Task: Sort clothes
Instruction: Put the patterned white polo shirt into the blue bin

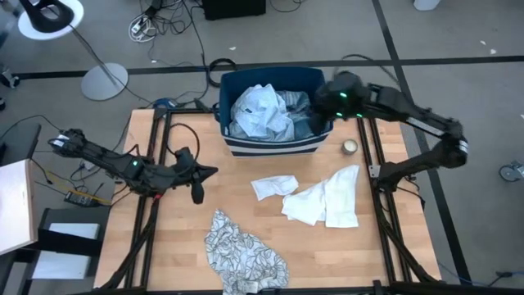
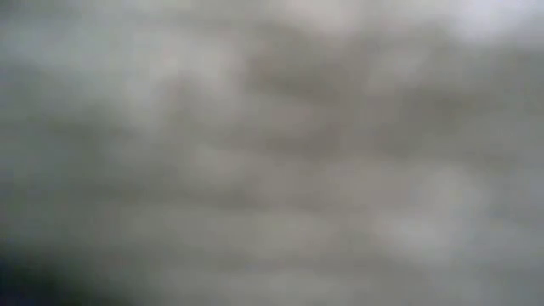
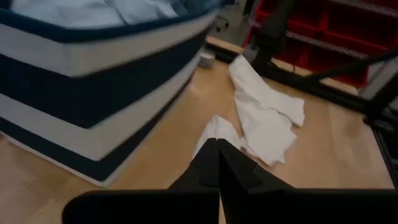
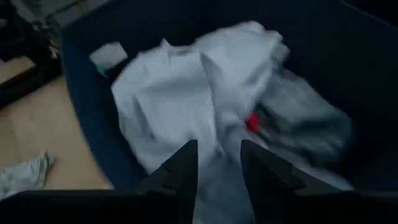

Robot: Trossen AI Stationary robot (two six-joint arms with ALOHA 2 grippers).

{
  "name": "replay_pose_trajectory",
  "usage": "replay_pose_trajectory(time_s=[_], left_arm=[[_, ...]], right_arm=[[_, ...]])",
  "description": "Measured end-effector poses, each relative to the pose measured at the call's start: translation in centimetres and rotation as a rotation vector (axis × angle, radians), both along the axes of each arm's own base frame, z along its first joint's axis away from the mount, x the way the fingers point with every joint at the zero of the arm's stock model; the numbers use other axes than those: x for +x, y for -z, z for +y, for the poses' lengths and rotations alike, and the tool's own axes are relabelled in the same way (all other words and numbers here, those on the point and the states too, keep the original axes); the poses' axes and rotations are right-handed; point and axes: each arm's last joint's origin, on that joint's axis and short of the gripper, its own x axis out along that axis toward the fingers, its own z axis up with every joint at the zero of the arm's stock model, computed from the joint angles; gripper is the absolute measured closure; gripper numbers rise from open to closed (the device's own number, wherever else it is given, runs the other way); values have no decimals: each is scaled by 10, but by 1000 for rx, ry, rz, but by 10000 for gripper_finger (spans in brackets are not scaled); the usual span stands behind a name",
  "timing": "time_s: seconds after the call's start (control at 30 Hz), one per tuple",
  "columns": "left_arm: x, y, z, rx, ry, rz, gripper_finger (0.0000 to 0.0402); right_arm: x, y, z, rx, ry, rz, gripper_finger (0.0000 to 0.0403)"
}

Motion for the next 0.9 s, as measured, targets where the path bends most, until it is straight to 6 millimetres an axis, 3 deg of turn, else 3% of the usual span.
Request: replay_pose_trajectory(time_s=[0.17,0.3,0.67,0.9], left_arm=[[9,10,-11,1,32,46,401],[16,18,-15,5,16,81,401],[41,34,-29,-37,78,99,380],[54,49,-35,-39,93,148,301]], right_arm=[[-44,-7,32,59,74,75,281],[-60,0,55,121,118,150,281],[-62,66,103,183,137,232,281],[-53,119,134,221,101,197,280]])
